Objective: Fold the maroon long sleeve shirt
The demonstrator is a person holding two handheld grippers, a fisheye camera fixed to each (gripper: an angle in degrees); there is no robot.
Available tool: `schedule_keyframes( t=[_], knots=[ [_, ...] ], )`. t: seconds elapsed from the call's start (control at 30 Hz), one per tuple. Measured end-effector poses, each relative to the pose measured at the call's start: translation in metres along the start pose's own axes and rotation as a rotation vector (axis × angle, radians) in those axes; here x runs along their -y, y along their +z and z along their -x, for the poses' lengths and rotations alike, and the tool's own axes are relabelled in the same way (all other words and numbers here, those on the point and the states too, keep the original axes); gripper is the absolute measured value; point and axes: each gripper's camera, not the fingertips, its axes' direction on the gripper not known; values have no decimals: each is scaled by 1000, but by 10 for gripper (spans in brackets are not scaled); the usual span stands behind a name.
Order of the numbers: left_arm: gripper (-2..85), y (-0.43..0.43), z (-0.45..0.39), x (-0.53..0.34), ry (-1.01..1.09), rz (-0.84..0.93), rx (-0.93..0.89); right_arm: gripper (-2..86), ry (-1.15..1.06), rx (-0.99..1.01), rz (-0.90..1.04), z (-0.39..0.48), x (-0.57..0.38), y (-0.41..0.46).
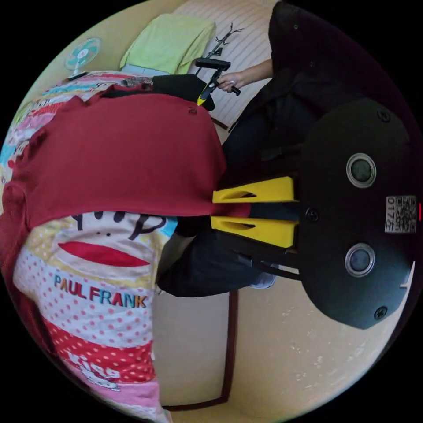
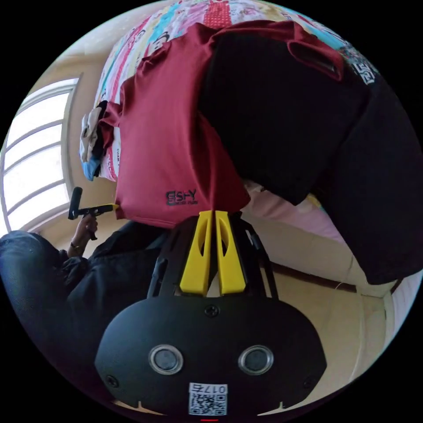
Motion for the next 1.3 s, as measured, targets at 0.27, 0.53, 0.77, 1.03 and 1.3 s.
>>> schedule_keyframes(
  t=[0.27, 0.53, 0.77, 1.03, 1.3],
  knots=[
    [131, -142, 98, 81, -150, -585, -50, 24, -117, -181, -49, 54, 43, 5],
    [96, -139, 171, 192, -382, -749, -3, 18, -235, -270, -2, 121, 73, 39],
    [33, -171, 193, 75, -224, -863, -39, 9, -288, -251, 34, 172, 106, 71],
    [109, -139, 414, -50, -679, -876, -298, 14, -338, -150, 59, 236, 149, 125],
    [165, 8, 437, -16, -672, -859, -930, 18, -404, -190, 101, 286, 170, 152]
  ],
)
